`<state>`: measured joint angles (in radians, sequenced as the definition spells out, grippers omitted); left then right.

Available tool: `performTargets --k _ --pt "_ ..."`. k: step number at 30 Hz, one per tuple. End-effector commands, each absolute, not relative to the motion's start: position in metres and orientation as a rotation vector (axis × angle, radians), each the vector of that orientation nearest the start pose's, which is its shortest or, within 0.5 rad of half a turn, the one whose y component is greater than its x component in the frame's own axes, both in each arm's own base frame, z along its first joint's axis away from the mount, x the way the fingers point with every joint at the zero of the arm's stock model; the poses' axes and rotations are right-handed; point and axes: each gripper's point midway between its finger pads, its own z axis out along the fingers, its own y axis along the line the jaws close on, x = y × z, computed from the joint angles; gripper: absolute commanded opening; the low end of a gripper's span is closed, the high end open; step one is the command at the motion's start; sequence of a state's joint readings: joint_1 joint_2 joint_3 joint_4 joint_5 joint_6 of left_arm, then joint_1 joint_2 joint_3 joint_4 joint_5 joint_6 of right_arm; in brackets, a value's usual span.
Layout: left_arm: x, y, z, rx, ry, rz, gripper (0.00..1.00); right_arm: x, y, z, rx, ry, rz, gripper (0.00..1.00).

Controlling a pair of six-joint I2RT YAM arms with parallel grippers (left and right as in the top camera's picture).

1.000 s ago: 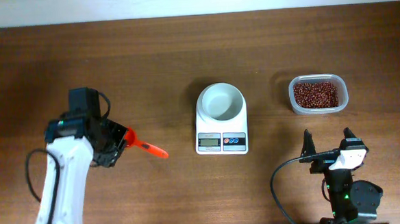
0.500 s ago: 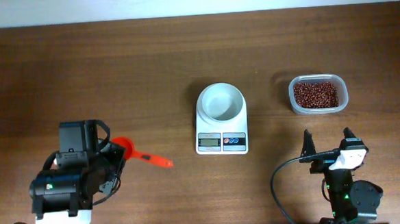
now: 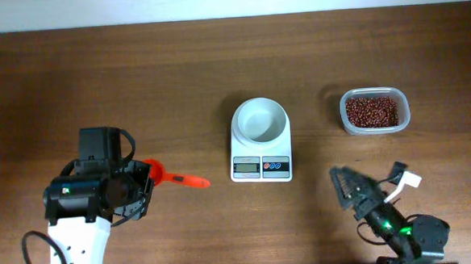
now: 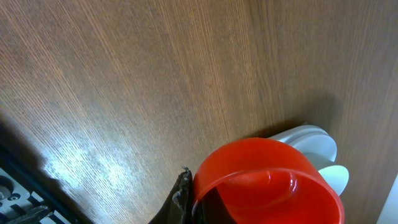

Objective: Scoop and weigh 50g on scale
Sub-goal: 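Bring the scoop toward center and reach the right gripper to its handle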

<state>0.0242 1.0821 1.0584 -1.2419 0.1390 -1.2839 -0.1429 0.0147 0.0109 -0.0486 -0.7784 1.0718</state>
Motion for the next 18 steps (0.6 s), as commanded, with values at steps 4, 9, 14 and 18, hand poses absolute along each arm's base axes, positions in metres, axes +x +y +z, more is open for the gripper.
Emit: performTargets --k 4,9,14,18 --pt "0.217 -0.029 0.170 -1.768 2.383 -0.501 0.00 0.205 0.101 0.161 0.669 1.770 1.579 0.99" --pt "0.217 -0.029 0.170 -1.768 2.383 -0.501 0.00 0.199 0.110 0.155 0.381 1.848 1.443 0.99" --pt "0.217 -0.029 0.170 -1.768 2.383 -0.500 0.00 0.204 0.117 0.167 0.374 1.984 1.488 0.99" --pt "0.216 -0.034 0.171 -1.766 2.400 -0.540 0.00 0.200 0.138 0.164 0.271 2.162 1.554 0.99"
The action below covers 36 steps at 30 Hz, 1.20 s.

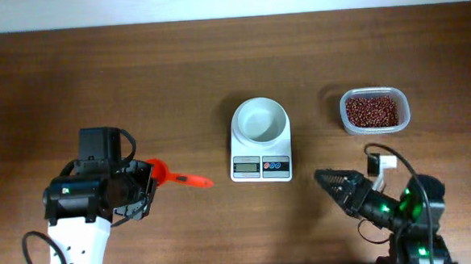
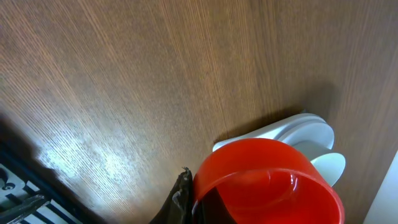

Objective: Scoop and weigh 50g on scale
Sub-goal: 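Bring the scoop toward center and reach the right gripper to its handle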

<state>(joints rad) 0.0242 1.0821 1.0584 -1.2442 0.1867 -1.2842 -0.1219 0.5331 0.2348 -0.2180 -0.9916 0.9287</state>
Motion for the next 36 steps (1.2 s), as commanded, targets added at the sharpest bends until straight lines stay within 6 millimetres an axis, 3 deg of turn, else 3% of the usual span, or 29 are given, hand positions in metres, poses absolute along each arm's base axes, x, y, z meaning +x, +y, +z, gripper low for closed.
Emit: performTargets --k 1,3,7,11,15,17,21,23,26,36 --pt "0.216 -0.039 0.171 -1.746 2.420 -0.546 0.00 0.196 0.148 0.165 0.203 2.188 1.573 0.99" --pt "0.215 -0.051 0.170 -1.725 2.452 -0.550 0.00 0.187 0.170 0.171 0.042 2.201 1.620 0.99" --pt "0.217 -0.072 0.156 -1.728 2.526 -0.490 0.00 0.172 0.205 0.203 -0.268 2.062 1.688 0.99" --pt "0.226 -0.098 0.144 -1.686 2.625 -0.529 0.00 0.181 0.215 0.204 -0.161 2.067 1.646 0.99" --pt "0.233 -0.111 0.145 -1.656 2.612 -0.562 0.00 0.202 0.222 0.182 0.114 2.149 1.542 0.97" --pt "0.235 -0.112 0.145 -1.634 2.610 -0.559 0.00 0.199 0.236 0.171 0.102 2.184 1.511 0.97" --pt "0.235 -0.110 0.144 -1.630 2.601 -0.540 0.00 0.195 0.268 0.191 -0.006 2.072 1.598 0.91" --pt "0.235 -0.110 0.144 -1.631 2.601 -0.540 0.00 0.201 0.273 0.183 0.084 2.097 1.606 0.91" --pt "0.234 -0.114 0.144 -1.610 2.617 -0.541 0.00 0.206 0.278 0.179 0.132 2.102 1.637 0.80" --pt "0.234 -0.145 0.148 -1.439 2.674 -0.611 0.00 0.206 0.280 0.181 0.117 2.091 1.655 0.59"
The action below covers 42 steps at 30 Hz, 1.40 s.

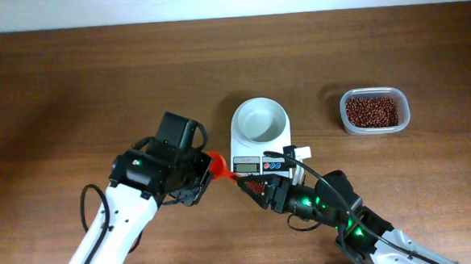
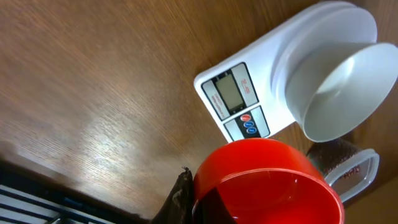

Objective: Scoop and weigh 50g on scale
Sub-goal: 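Bring the scoop toward center and reach the right gripper to its handle, then grasp the scoop handle with the right gripper and release the left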

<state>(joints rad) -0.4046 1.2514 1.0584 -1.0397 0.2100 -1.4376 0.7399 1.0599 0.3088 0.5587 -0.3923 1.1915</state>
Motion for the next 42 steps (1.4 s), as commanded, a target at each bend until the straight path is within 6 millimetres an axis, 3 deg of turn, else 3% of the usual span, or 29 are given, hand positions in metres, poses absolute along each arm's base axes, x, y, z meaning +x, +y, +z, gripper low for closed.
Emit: performTargets --k 1,6,14,18,27,42 --pt "0.234 -0.147 0.147 -1.436 2.681 -0.610 0.00 0.206 0.281 0.182 0.112 2.089 1.660 0.59" --pt "0.228 -0.158 0.135 -1.406 2.752 -0.561 0.00 0.204 0.282 0.183 0.100 2.090 1.669 0.53" --pt "0.231 -0.163 0.135 -1.458 2.723 -0.585 0.00 0.201 0.283 0.183 0.085 2.097 1.683 0.43" --pt "0.230 -0.163 0.135 -1.459 2.727 -0.581 0.00 0.201 0.283 0.183 0.093 2.099 1.686 0.32" --pt "0.223 -0.162 0.134 -1.474 2.752 -0.565 0.00 0.204 0.282 0.180 0.114 2.103 1.667 0.30" --pt "0.220 -0.160 0.133 -1.483 2.763 -0.543 0.00 0.209 0.278 0.172 0.160 2.126 1.620 0.14"
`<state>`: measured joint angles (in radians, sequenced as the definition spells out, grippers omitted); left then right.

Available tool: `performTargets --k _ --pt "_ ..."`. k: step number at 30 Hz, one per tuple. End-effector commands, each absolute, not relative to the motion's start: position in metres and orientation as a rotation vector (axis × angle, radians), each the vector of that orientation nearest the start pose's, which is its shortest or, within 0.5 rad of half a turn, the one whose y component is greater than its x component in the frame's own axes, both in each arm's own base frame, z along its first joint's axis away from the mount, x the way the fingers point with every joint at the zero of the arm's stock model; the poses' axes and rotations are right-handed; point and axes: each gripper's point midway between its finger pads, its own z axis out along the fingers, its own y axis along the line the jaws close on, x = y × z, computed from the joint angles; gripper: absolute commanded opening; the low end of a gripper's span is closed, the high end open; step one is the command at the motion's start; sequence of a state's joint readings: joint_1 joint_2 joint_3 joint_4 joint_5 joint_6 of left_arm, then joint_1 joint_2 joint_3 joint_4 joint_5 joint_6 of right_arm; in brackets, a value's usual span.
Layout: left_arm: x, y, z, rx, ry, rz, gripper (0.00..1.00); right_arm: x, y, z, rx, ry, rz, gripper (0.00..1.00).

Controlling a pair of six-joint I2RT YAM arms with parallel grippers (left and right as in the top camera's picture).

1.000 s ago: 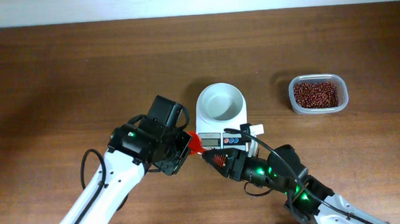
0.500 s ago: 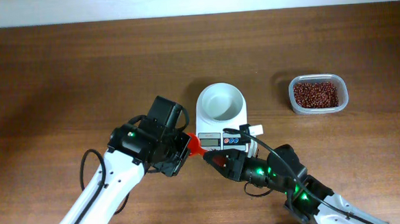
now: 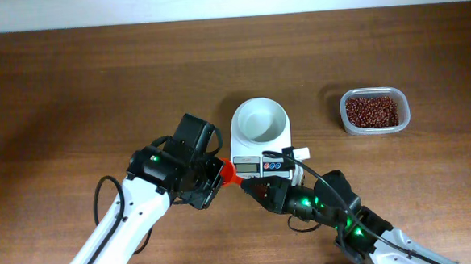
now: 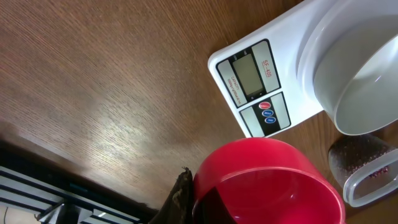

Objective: Scoop and weigh 50g on scale
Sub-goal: 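Grasp the scoop handle with the right gripper and release the left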

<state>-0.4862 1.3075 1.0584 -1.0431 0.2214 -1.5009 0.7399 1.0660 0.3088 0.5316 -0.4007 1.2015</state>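
The red scoop [image 3: 228, 173] hangs just in front of the white scale [image 3: 261, 164], with my left gripper [image 3: 215, 178] shut on it. In the left wrist view the scoop's empty cup [image 4: 267, 183] fills the bottom, one dark finger [image 4: 180, 199] pressed against its left side. My right gripper [image 3: 257, 189] reaches in from the right to where the scoop's handle lies; the handle is hidden, so its hold is unclear. An empty white bowl [image 3: 260, 119] stands on the scale. The tub of red beans [image 3: 372, 111] sits at the right.
The scale's display and buttons [image 4: 252, 87] face the table's front edge. The right arm's body [image 3: 337, 211] with its cable stretches across the front right. The left arm [image 3: 135, 218] crosses the front left. Bare brown tabletop [image 3: 96, 83] lies behind.
My left gripper has shifted slightly to the right with the scoop, closer to the scale's front. The right gripper stays in about the same place at the handle end.
My left gripper held the scoop at the table's left, handle pointing right, while the right gripper was at the front right. The right gripper then stood a little further left. Later both met in front of the scale, where they are now.
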Motion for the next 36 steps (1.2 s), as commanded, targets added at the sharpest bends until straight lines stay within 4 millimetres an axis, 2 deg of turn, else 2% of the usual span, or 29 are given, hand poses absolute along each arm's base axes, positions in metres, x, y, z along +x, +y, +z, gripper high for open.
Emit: performTargets --k 1,6,11,13,17,18,19,23,24,26,28,30,31,32,34,36 --pt "0.219 -0.160 0.133 -1.483 2.763 -0.542 0.00 0.209 0.278 0.171 0.162 2.130 1.618 0.12" --pt "0.220 -0.160 0.133 -1.484 2.762 -0.542 0.00 0.207 0.276 0.164 0.173 2.162 1.601 0.04" --pt "0.220 -0.160 0.133 -1.484 2.762 -0.542 0.00 0.205 0.274 0.152 0.194 2.218 1.571 0.04" --pt "0.220 -0.160 0.133 -1.483 2.762 -0.542 0.00 0.198 0.272 0.138 0.208 2.297 1.545 0.04" --pt "0.220 -0.160 0.133 -1.483 2.762 -0.542 0.01 0.189 0.272 0.129 0.194 2.363 1.554 0.04" --pt "0.220 -0.160 0.133 -1.483 2.762 -0.542 0.04 0.190 0.272 0.129 0.198 2.360 1.550 0.04" --pt "0.220 -0.160 0.133 -1.484 2.762 -0.542 0.13 0.192 0.271 0.129 0.209 2.355 1.536 0.04" --pt "0.220 -0.160 0.133 -1.484 2.762 -0.541 0.19 0.207 0.263 0.127 0.269 2.310 1.450 0.04" --pt "0.220 -0.160 0.133 -1.484 2.762 -0.541 0.25 0.206 0.263 0.127 0.240 2.306 1.440 0.04" --pt "0.220 -0.159 0.132 -1.483 2.757 -0.534 0.43 0.200 0.267 0.128 0.130 2.308 1.445 0.04" --pt "0.220 -0.159 0.132 -1.483 2.757 -0.534 0.50 0.189 0.272 0.128 0.021 2.321 1.477 0.04" --pt "0.220 -0.159 0.132 -1.483 2.757 -0.534 0.54 0.185 0.270 0.122 -0.053 2.341 1.437 0.04" --pt "0.220 -0.159 0.132 -1.483 2.757 -0.534 0.60 0.184 0.269 0.120 -0.068 2.348 1.423 0.04" --pt "0.220 -0.159 0.132 -1.483 2.757 -0.534 0.61 0.181 0.267 0.117 -0.084 2.360 1.405 0.04" --pt "0.220 -0.159 0.133 -1.482 2.757 -0.535 0.67 0.179 0.261 0.118 -0.163 2.341 1.343 0.04" --pt "0.220 -0.159 0.132 -1.483 2.757 -0.534 0.82 0.180 0.244 0.115 -0.114 2.361 1.259 0.04"
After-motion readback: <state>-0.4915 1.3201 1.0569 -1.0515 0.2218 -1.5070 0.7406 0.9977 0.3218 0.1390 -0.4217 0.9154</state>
